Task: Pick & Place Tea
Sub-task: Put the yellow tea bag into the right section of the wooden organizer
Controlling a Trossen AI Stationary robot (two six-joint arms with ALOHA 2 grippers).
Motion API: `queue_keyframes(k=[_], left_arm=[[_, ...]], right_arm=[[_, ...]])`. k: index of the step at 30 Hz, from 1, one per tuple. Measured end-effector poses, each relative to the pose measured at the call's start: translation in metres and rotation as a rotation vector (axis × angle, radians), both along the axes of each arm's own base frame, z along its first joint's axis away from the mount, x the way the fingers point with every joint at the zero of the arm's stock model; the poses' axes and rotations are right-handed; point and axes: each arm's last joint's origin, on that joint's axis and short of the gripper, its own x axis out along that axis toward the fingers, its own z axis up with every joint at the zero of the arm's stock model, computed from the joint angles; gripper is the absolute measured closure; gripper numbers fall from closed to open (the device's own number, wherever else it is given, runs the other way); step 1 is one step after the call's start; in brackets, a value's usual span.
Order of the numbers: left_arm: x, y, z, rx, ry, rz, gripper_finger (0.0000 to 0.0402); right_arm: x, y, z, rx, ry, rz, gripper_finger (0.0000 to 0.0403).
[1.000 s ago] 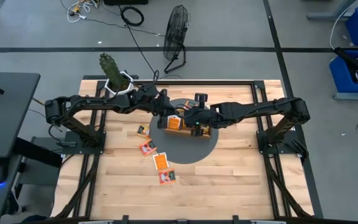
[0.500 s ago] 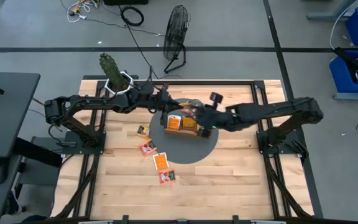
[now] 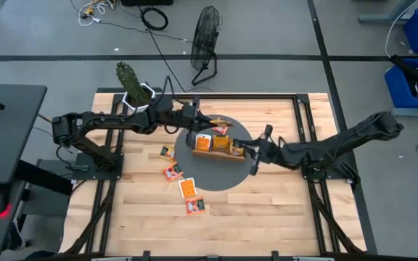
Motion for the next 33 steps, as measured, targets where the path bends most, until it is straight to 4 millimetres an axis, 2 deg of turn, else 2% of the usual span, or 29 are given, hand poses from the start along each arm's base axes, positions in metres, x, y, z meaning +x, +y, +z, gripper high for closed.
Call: queue_keyframes(k=[5,8,10,15,21,26,29,33], left_arm=[[0.001,-0.006,0.005,0.005,-0.053,-0.049,0.0387],[0.002,-0.01,0.005,0.02,-0.059,-0.055,0.0387],[0.003,-0.012,0.005,0.021,-0.062,-0.057,0.0387],[0.003,-0.014,0.005,0.025,-0.063,-0.051,0.0387],[0.004,-0.013,0.004,0.019,-0.05,-0.037,0.0387],[0.004,-0.013,0.004,0.015,-0.05,-0.037,0.0387],[0.004,-0.012,0.003,0.012,-0.04,-0.036,0.0387],[0.004,-0.012,0.003,0.015,-0.043,-0.036,0.0387]], right_arm=[[-0.016,-0.009,-0.033,-0.079,-0.214,0.014,0.0364],[-0.019,-0.019,-0.036,0.038,-0.325,0.014,0.0364],[-0.017,-0.023,-0.037,0.066,-0.334,0.05,0.0364],[0.001,-0.027,-0.028,0.037,-0.325,0.126,0.0333],[0.023,-0.024,-0.009,-0.073,-0.32,0.13,0.0244],[0.028,-0.025,-0.003,-0.108,-0.316,0.132,0.018],[0.027,-0.024,-0.001,-0.121,-0.334,0.137,0.0172],[0.027,-0.026,-0.002,-0.119,-0.32,0.088,0.0185]])
